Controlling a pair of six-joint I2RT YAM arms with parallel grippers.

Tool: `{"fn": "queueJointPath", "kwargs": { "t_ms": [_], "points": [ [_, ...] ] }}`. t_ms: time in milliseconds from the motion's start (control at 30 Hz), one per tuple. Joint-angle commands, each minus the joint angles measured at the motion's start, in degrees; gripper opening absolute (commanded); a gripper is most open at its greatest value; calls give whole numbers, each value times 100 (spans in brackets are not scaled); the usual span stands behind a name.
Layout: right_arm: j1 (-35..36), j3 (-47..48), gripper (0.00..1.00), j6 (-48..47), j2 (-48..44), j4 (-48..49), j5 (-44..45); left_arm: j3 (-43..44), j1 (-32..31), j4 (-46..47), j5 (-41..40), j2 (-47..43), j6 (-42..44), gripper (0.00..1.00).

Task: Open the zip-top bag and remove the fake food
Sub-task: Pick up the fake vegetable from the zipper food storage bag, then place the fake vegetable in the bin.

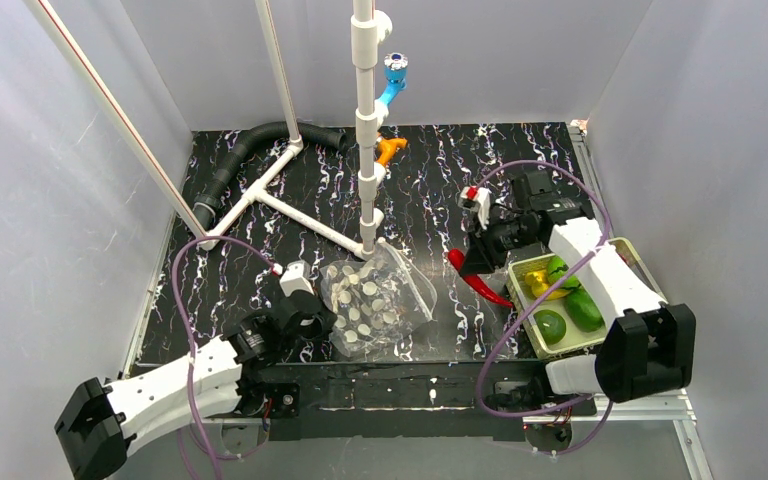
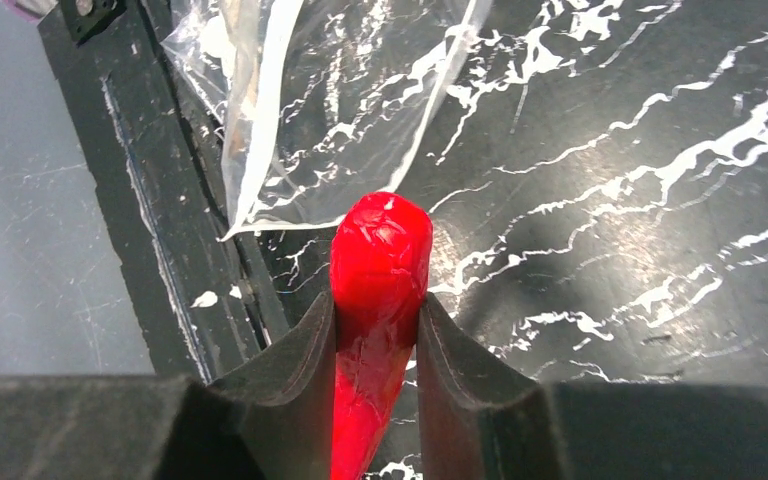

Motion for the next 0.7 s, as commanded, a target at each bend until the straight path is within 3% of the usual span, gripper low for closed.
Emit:
{"fn": "queueJointPath", "kwargs": {
  "t_ms": [0, 667],
  "points": [
    [-335, -118, 3, -284, -388, 126, -18, -78, 37, -270, -262, -193, 37, 7],
    [-2034, -353, 3, -672, -902, -541, -386, 12, 37, -752, -416, -986, 118, 49]
  ]
}}
